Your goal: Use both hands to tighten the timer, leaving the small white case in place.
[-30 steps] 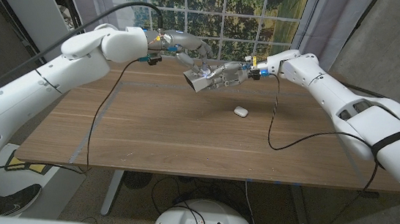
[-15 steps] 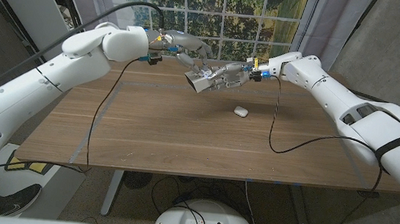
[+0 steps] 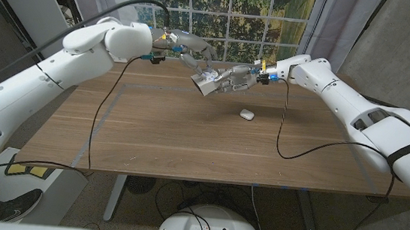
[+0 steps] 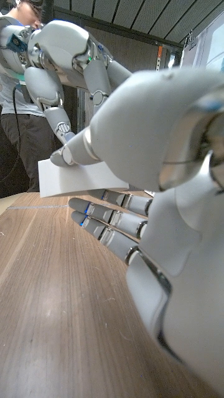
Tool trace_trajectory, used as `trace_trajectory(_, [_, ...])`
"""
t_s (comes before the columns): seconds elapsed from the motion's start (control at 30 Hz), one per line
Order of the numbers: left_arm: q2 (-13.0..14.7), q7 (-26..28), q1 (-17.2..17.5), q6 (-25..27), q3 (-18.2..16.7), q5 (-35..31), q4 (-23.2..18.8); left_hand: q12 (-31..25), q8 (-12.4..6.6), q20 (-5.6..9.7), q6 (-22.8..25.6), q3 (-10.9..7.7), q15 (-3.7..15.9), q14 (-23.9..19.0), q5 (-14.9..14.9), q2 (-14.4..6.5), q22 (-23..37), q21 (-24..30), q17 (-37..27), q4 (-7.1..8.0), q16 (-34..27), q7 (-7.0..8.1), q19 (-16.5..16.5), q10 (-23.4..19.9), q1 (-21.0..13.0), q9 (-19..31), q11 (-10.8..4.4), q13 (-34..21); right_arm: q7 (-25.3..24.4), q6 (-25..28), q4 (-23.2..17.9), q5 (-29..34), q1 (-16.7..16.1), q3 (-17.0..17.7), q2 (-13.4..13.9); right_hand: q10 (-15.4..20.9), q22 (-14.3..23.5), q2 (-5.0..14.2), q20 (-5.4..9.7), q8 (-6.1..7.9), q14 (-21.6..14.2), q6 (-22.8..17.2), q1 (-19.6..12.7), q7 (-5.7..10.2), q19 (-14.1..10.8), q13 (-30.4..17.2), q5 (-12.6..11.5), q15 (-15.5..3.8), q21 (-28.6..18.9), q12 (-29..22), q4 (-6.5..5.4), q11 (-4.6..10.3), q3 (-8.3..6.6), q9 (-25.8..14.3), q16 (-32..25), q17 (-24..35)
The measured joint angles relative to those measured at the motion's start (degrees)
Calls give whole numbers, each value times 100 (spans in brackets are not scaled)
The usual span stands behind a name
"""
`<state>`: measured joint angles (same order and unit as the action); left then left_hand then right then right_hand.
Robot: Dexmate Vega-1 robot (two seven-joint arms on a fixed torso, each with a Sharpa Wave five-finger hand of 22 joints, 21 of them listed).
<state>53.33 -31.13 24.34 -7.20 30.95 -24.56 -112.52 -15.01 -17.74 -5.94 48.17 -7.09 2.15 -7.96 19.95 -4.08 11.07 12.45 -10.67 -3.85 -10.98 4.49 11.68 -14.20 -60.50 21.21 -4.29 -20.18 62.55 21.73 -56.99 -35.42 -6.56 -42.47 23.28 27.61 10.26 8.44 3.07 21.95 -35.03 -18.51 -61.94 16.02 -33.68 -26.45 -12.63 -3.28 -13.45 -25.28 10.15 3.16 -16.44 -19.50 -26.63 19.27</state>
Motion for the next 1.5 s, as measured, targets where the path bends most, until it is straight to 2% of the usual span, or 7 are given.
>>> trace_trajectory(0.17, [-14, -69, -57, -48, 30, 2, 47, 0, 4, 0, -62, -10, -21, 20, 17, -36, 0, 0, 0, -53, 0, 60, 0, 21, -132, -23, 19, 0, -33, 29, -39, -37, -32, 18, 27, 0, 0, 0, 0, -11, 0, -5, 0, 5, 0, 0, 0, 0, 0, 5, 0, 0, 0, 0, 0, 0])
trace_trajectory(0.4, [-58, -158, -121, -160, 79, 82, 160, 0, 49, 1, 91, -58, 10, 51, 75, -95, 0, 0, 0, -179, 0, 274, 0, 4, -356, -38, -117, 17, -58, 70, -100, -89, -80, 41, 65, 21, 0, 2, 0, -10, 0, -5, 2, 5, 0, -25, -1, 0, 0, 38, 0, -22, 0, 0, 0, 29])
trace_trajectory(0.53, [-78, -172, -139, -231, 97, 126, 206, 0, 51, 1, 175, -59, 10, 51, 83, -115, 6, 0, 0, -179, 0, 358, 0, -29, -416, -36, -202, 26, -72, 81, -140, -119, -102, 50, 85, 20, 0, 9, 0, -10, -20, -4, 9, 4, 0, -24, -1, -21, 0, 38, 0, -23, 0, 0, 29, 29])
trace_trajectory(0.8, [-115, -193, -146, -330, 127, 201, 275, 0, 55, 22, 155, -48, -12, 29, 83, -142, 28, 0, -1, -217, 0, 400, 22, -28, -444, -17, -202, 25, -108, 116, -259, -179, -164, 80, 141, 10, 0, 15, 0, -11, -21, -2, 15, 1, 0, -23, -2, -21, 0, 46, -1, -33, -1, 0, 40, 28])
trace_trajectory(1.1, [-181, -239, -163, -390, 176, 276, 338, 0, 54, 22, 84, 72, -12, 29, 83, -75, 28, 0, -1, -97, 0, 328, 22, -45, -374, -3, -185, 25, -135, 136, -364, -241, -213, 105, 205, -10, 0, 16, 0, -22, -20, -1, 14, -2, 0, -51, -2, -21, 0, 68, -2, -53, -2, -7, 40, 28])
trace_trajectory(1.37, [-241, -248, -178, -411, 219, 294, 365, 0, 45, 22, 124, 157, -12, 29, 56, -100, 27, 32, -1, -58, 0, 264, 22, -75, -258, 32, -155, 25, -137, 146, -422, -279, -241, 115, 253, -20, 0, 2, 0, -33, -20, -2, 28, -22, 0, -54, -24, -20, 0, 85, -7, -64, -7, -57, 39, 28])
trace_trajectory(1.5, [-267, -248, -187, -414, 239, 295, 365, 0, 43, 22, 151, 179, 21, -4, 56, -176, 27, 32, -1, -36, 0, 270, 22, -77, -207, 41, -156, 37, -127, 146, -443, -300, -251, 121, 274, -21, 0, 2, 0, -33, -20, -2, 29, -23, 0, -53, -24, -20, 0, 88, -7, -65, -7, -59, 84, 28])
